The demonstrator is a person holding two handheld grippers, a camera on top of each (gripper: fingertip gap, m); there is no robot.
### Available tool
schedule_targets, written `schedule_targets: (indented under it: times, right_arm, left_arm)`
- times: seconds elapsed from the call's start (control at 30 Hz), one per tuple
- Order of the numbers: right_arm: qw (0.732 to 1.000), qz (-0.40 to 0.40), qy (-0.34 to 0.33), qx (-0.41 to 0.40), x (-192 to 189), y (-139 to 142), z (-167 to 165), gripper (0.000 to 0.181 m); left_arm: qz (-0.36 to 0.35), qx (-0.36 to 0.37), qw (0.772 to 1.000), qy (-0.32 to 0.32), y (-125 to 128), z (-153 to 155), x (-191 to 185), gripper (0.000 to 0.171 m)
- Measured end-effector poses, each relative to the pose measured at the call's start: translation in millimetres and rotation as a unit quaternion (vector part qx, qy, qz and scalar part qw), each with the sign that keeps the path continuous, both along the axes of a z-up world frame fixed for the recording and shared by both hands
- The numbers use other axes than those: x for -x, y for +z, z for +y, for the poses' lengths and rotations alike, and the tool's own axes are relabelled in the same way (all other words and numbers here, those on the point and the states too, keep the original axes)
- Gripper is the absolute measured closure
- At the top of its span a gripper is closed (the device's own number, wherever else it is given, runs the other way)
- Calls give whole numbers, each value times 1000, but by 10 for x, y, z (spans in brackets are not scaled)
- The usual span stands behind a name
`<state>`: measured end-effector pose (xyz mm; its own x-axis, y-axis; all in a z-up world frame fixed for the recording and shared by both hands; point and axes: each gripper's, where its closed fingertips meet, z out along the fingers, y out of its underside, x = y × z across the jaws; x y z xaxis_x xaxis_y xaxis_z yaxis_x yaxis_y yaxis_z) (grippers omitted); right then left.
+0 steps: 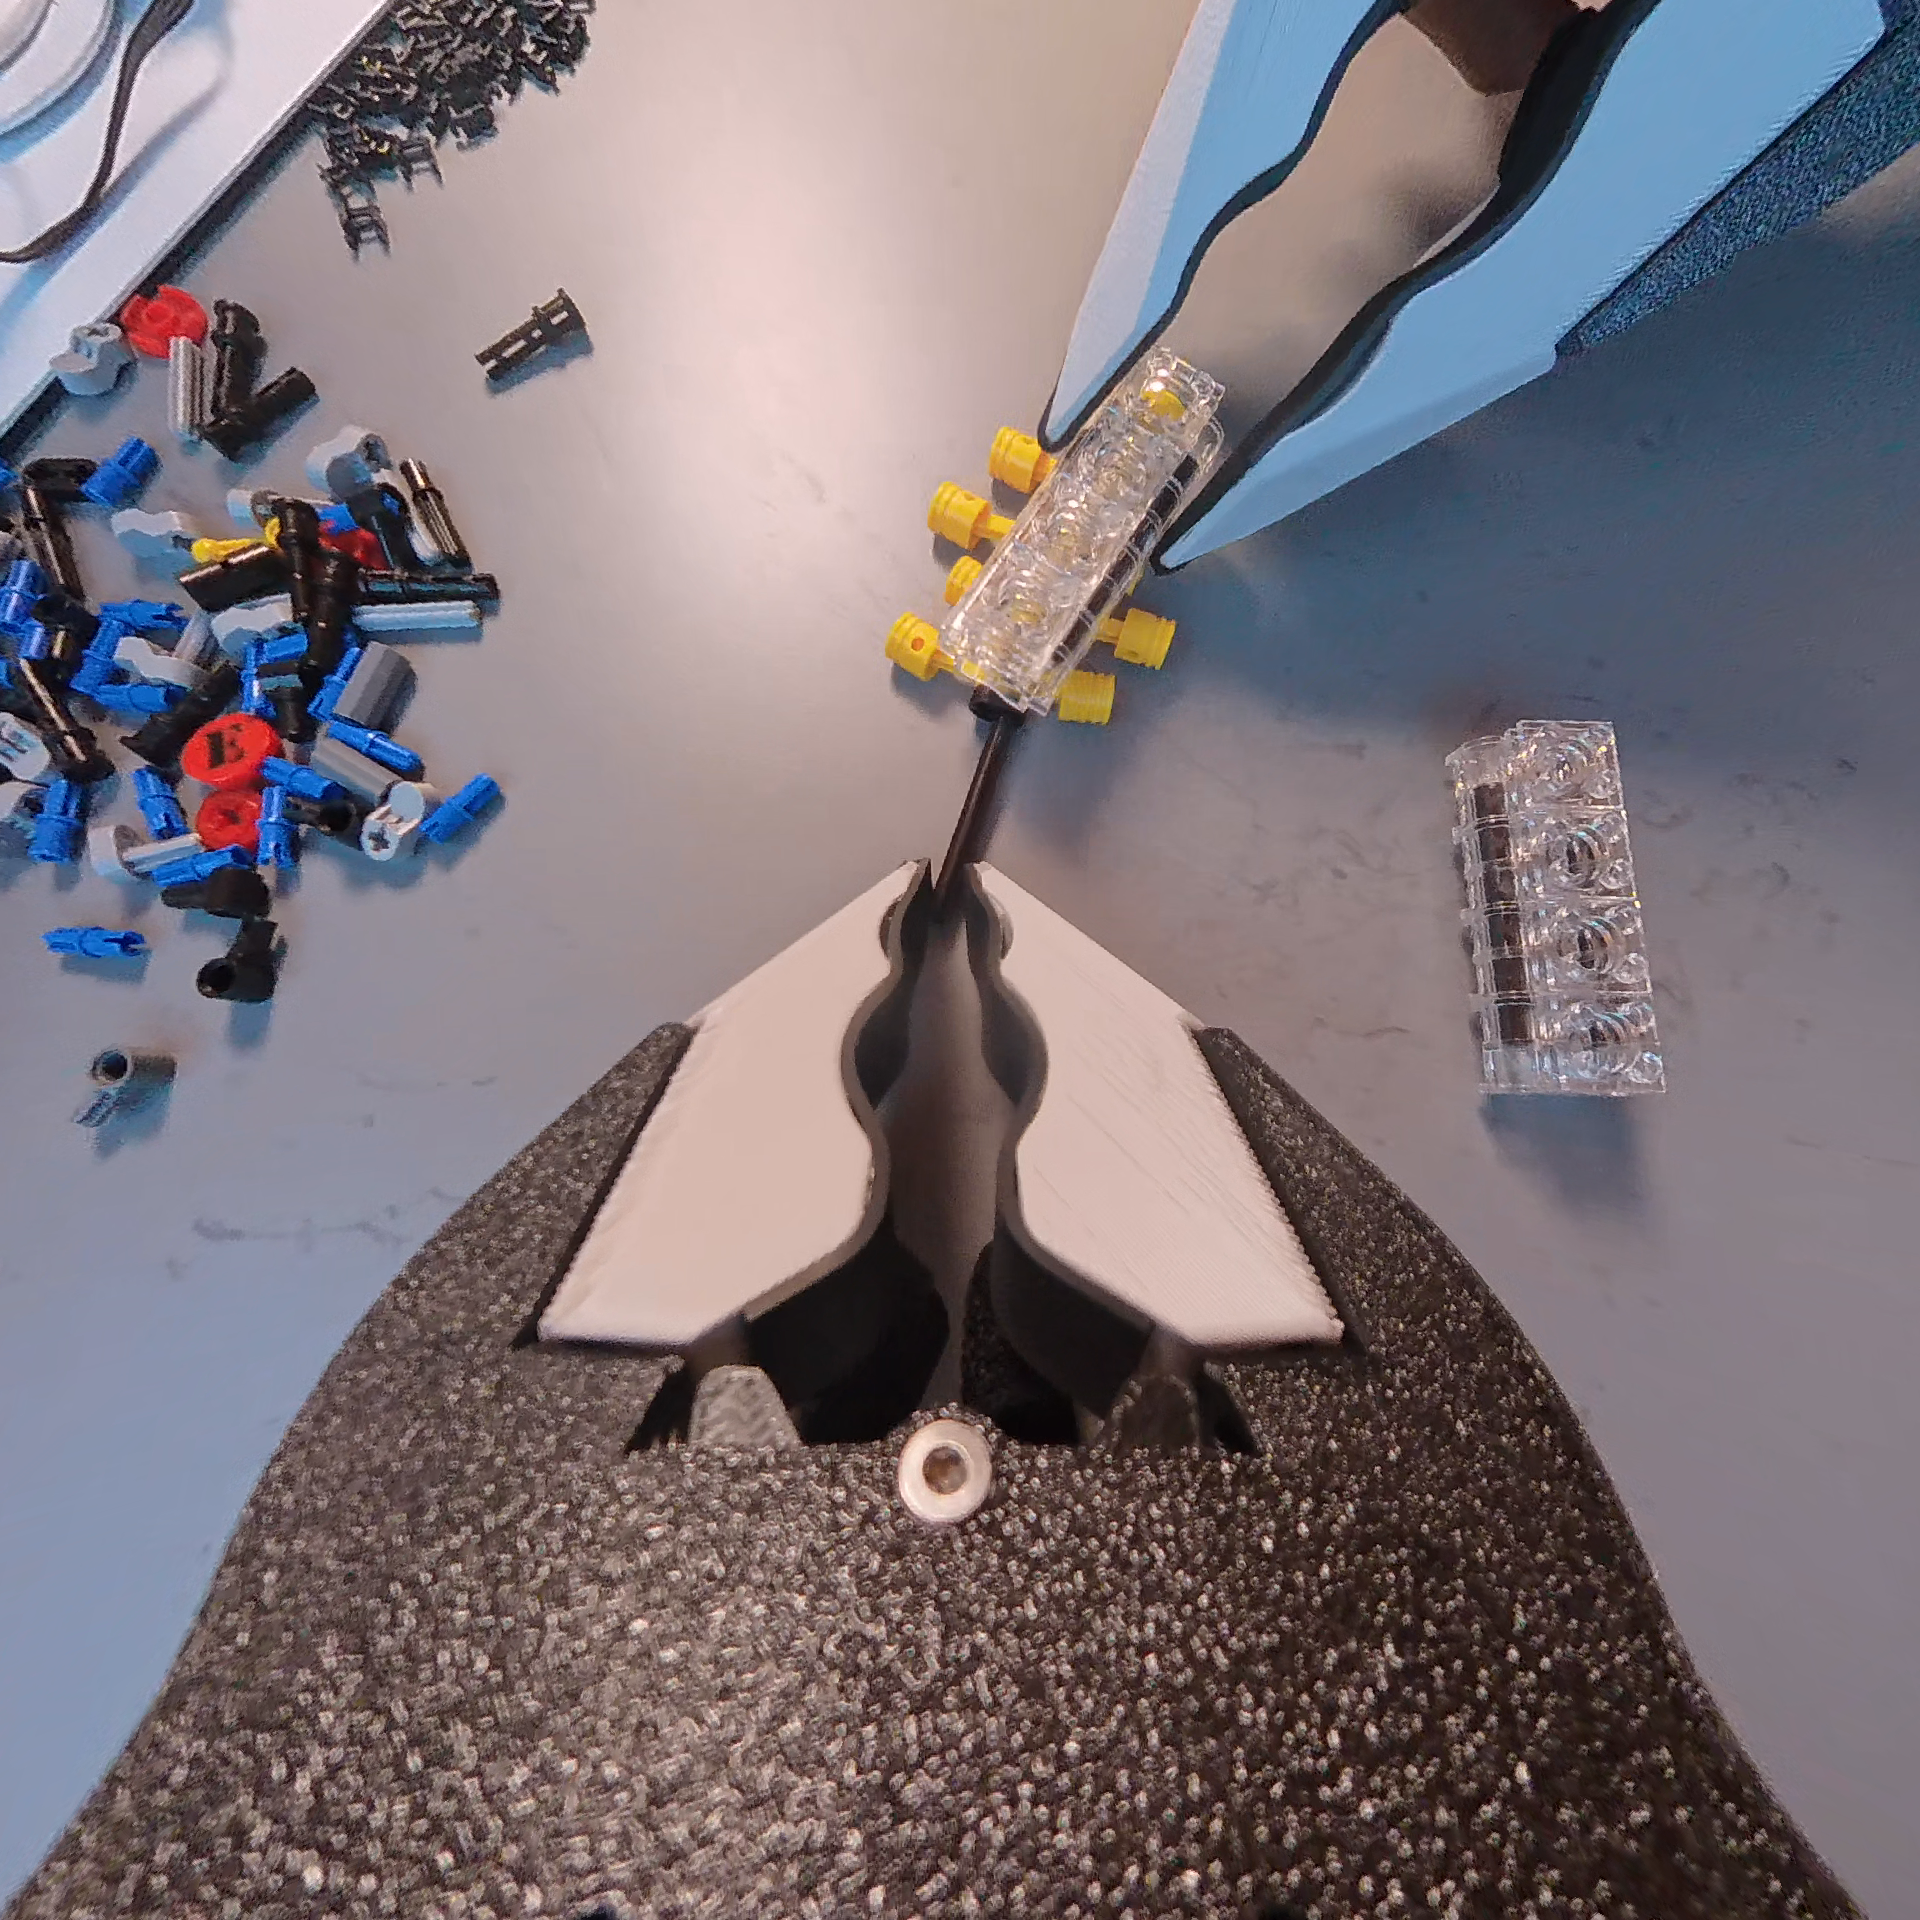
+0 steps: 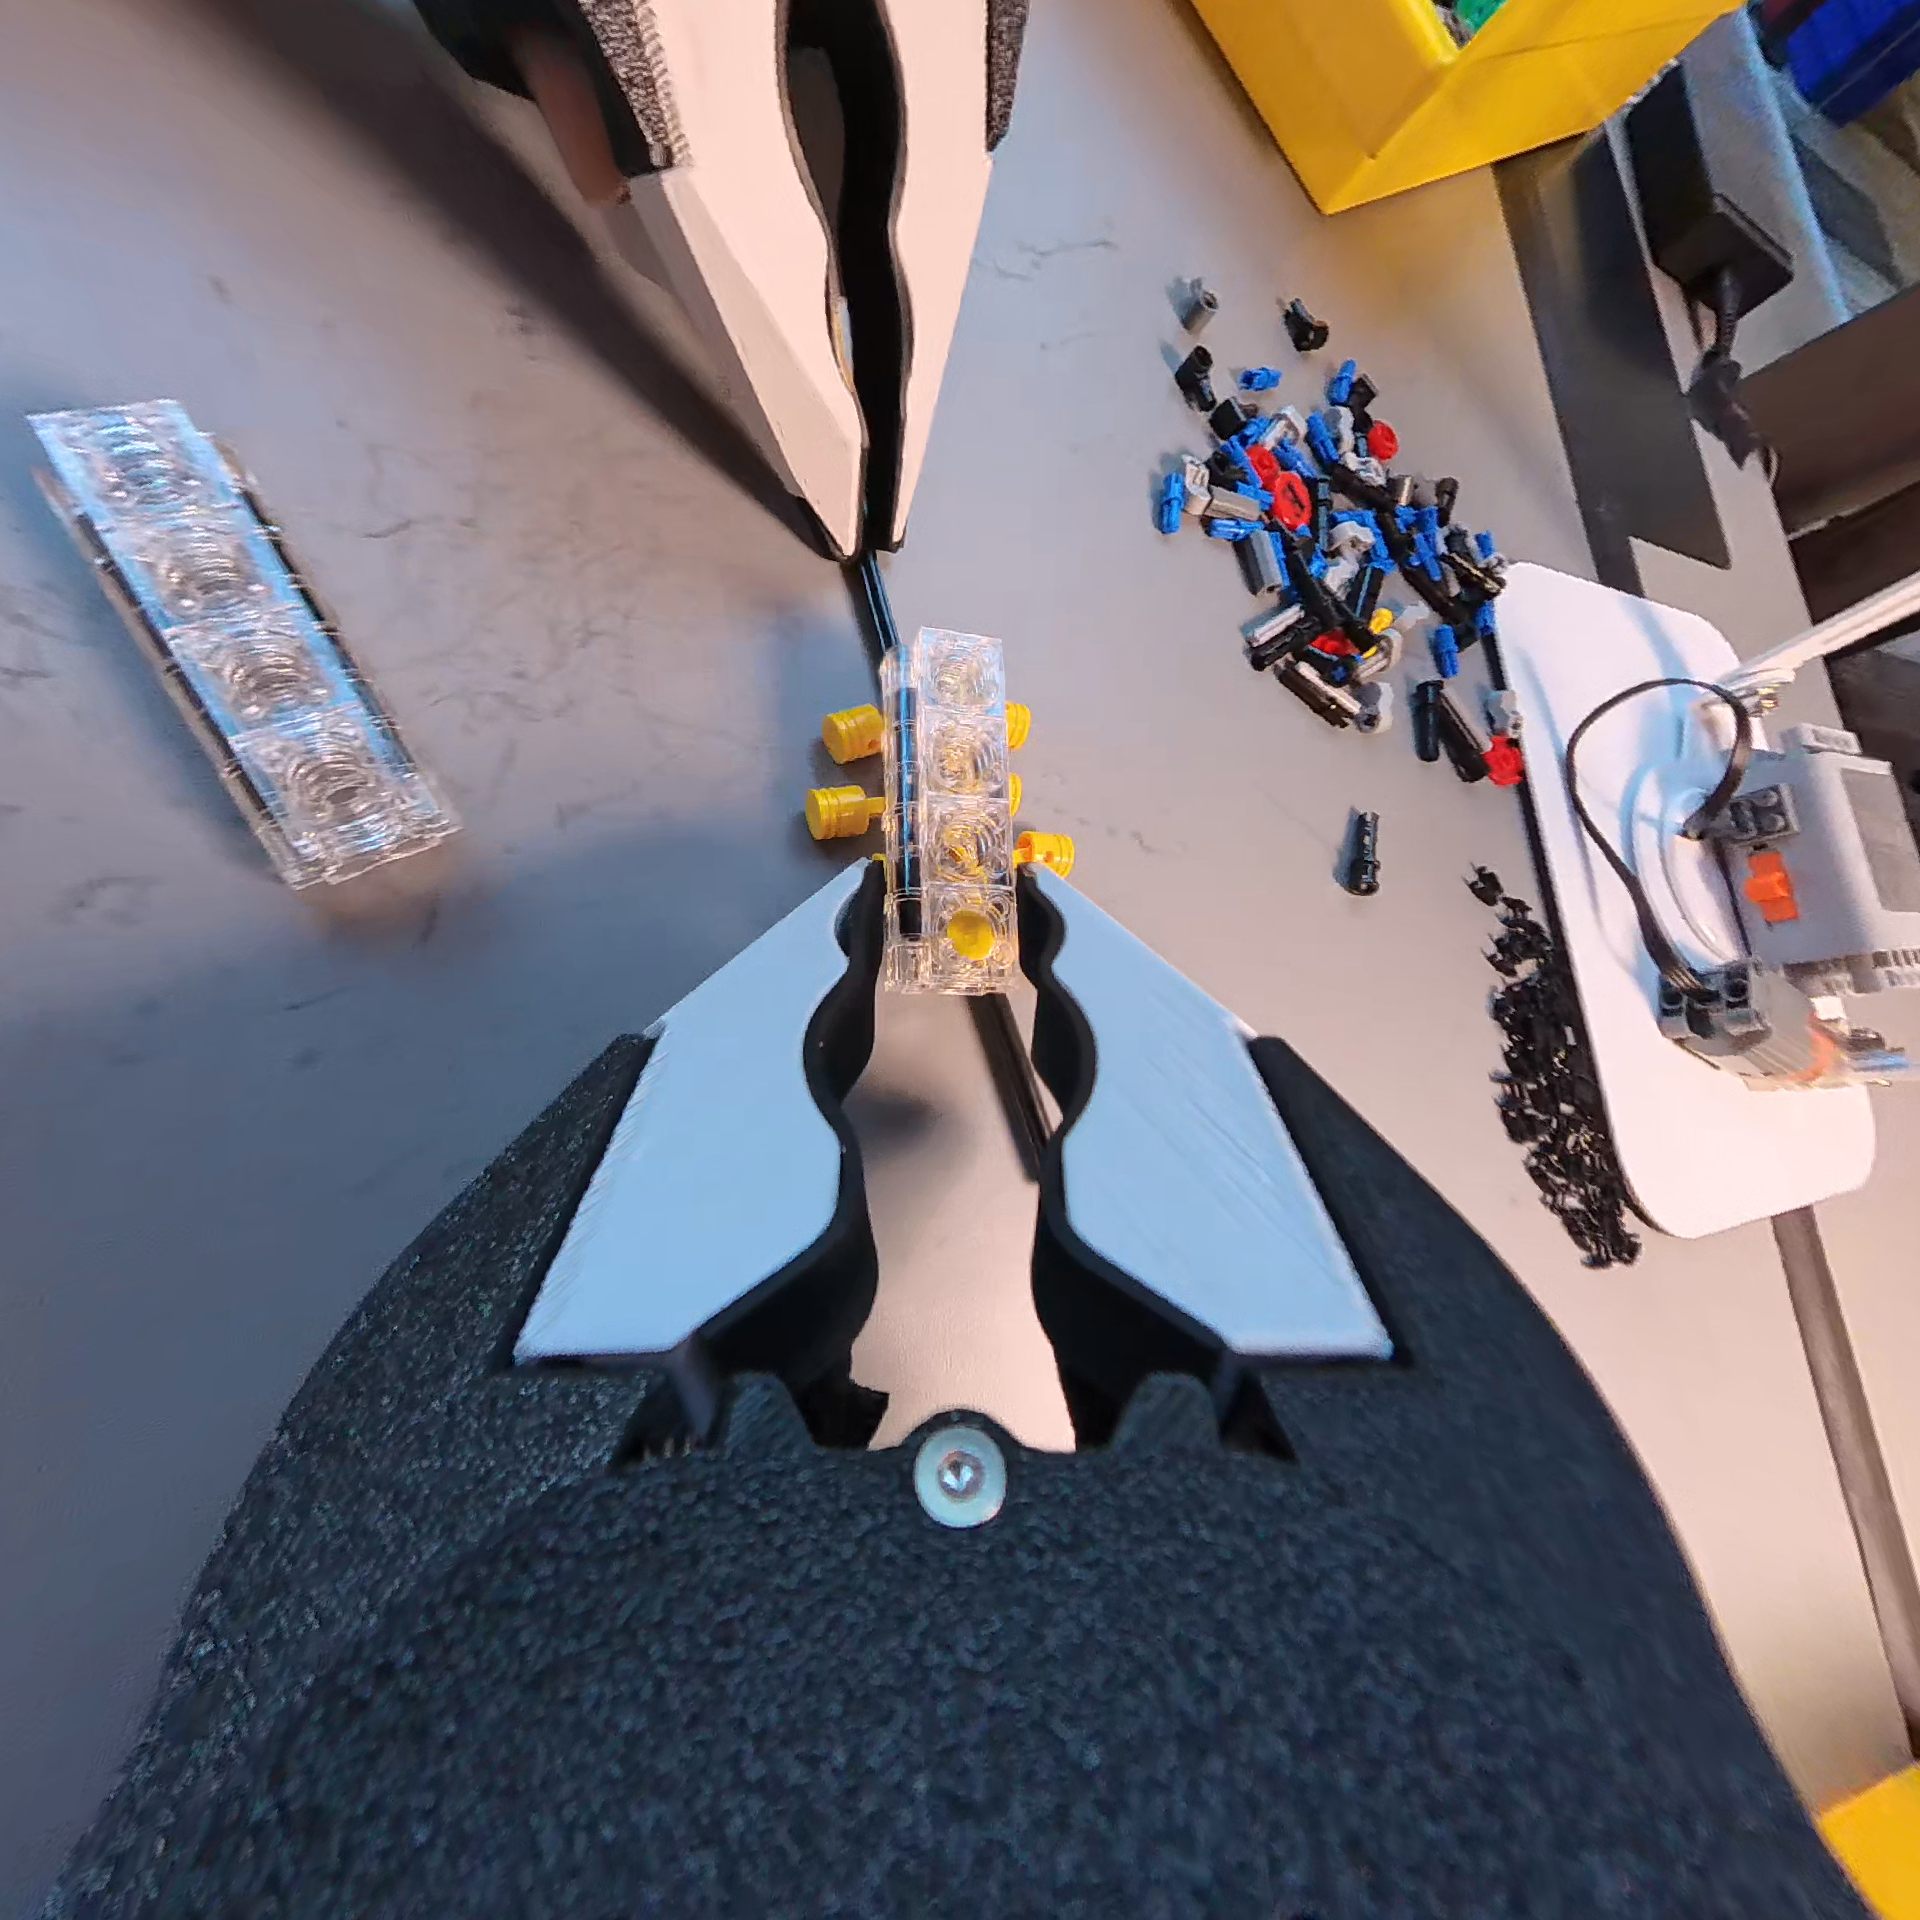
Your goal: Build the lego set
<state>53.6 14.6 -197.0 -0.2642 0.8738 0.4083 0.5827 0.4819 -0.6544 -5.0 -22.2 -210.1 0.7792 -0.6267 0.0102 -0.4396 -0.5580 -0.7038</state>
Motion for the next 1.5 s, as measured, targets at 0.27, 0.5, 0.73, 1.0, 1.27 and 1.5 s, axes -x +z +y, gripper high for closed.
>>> schedule_targets:
  times: [0.27, 0.5, 0.73, 1.0, 1.27, 1.5]
  right_arm:
    - [1000, 6, -17, 2, 31, 3, 39, 157]
    - [998, 41, -18, 50, -6, 175, -31, 147]
    - [991, 98, -48, 79, -57, 493, -3, 117]
    - [980, 153, -61, 116, 39, 833, -142, 107]
    - [977, 141, 89, 135, 1430, 1027, -1423, 128]
    - [983, 125, 111, 82, 1820, 942, -1367, 156]
  left_arm:
    - [-2, -11, 1000, 16, 2, 49, 55, 166]
    - [-17, -46, 996, 72, 106, 108, 234, 145]
    - [-38, -77, 981, 174, 268, 202, 595, 121]
    - [-11, -74, 916, 393, 297, 37, 1337, 82]
    - [41, -72, 816, 572, 123, -195, 1752, 64]
    - [-7, -19, 799, 601, -65, -193, 1985, 52]
